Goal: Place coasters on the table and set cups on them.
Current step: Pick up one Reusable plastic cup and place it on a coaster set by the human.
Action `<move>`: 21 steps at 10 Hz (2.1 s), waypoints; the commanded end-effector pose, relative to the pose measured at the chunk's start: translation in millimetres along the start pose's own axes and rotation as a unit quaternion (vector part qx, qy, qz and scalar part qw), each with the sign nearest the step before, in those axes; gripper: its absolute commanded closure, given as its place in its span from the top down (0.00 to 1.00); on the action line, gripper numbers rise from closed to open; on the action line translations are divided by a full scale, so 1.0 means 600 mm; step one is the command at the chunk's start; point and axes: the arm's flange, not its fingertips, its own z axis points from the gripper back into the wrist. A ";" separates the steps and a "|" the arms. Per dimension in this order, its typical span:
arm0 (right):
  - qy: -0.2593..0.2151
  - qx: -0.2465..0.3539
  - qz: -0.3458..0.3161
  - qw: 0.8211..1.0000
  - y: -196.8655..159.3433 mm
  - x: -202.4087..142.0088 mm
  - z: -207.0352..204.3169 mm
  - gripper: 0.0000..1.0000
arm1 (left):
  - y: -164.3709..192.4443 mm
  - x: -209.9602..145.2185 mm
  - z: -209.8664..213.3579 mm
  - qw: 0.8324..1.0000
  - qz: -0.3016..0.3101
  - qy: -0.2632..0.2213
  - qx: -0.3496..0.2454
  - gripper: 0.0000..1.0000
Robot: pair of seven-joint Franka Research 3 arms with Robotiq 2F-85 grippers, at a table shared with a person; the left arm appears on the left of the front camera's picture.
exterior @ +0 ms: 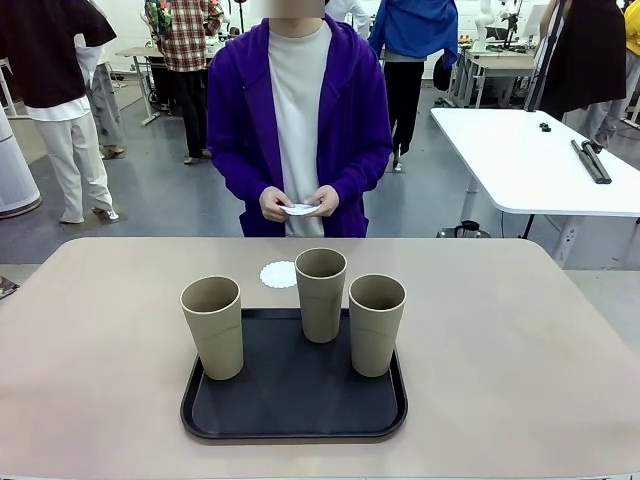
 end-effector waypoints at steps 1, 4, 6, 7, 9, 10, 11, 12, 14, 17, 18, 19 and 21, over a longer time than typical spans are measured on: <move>0.000 0.006 -0.001 1.000 -0.002 0.001 0.000 1.00 | -0.056 0.020 -0.028 0.981 -0.146 0.032 0.124 1.00; 0.000 0.006 -0.001 1.000 -0.002 0.001 0.000 1.00 | -0.117 -0.008 -0.135 0.893 -0.339 0.164 0.248 1.00; 0.000 0.006 -0.001 1.000 -0.002 0.001 0.000 1.00 | -0.158 -0.023 -0.206 0.825 -0.429 0.220 0.295 1.00; 0.000 0.006 -0.001 1.000 -0.002 0.001 0.000 1.00 | -0.162 -0.042 -0.240 0.800 -0.461 0.217 0.317 1.00; 0.000 0.006 -0.001 1.000 -0.002 0.001 0.000 1.00 | -0.174 -0.050 -0.291 0.755 -0.487 0.235 0.371 1.00; 0.000 0.006 -0.001 1.000 -0.002 0.001 0.000 1.00 | -0.170 -0.052 -0.306 0.736 -0.494 0.235 0.398 1.00; 0.000 0.006 -0.001 1.000 -0.002 0.001 0.000 1.00 | -0.168 -0.056 -0.316 0.728 -0.500 0.229 0.410 1.00; 0.000 0.006 -0.001 1.000 -0.002 0.001 0.000 1.00 | -0.202 -0.045 -0.297 0.747 -0.497 0.246 0.368 1.00; 0.000 0.006 -0.001 1.000 -0.002 0.001 0.000 1.00 | -0.202 -0.045 -0.297 0.747 -0.497 0.246 0.368 1.00; 0.000 0.006 -0.001 1.000 -0.002 0.001 0.000 1.00 | -0.187 -0.004 -0.282 0.723 -0.590 0.245 0.264 1.00; 0.000 0.006 -0.001 1.000 -0.002 0.001 0.000 1.00 | -0.168 0.023 -0.270 0.717 -0.631 0.222 0.199 1.00; 0.000 0.006 -0.001 1.000 -0.002 0.001 0.000 1.00 | -0.147 0.037 -0.259 0.715 -0.654 0.206 0.140 1.00; 0.000 0.006 -0.001 1.000 -0.002 0.001 0.000 1.00 | -0.127 0.055 -0.257 0.702 -0.680 0.202 0.057 1.00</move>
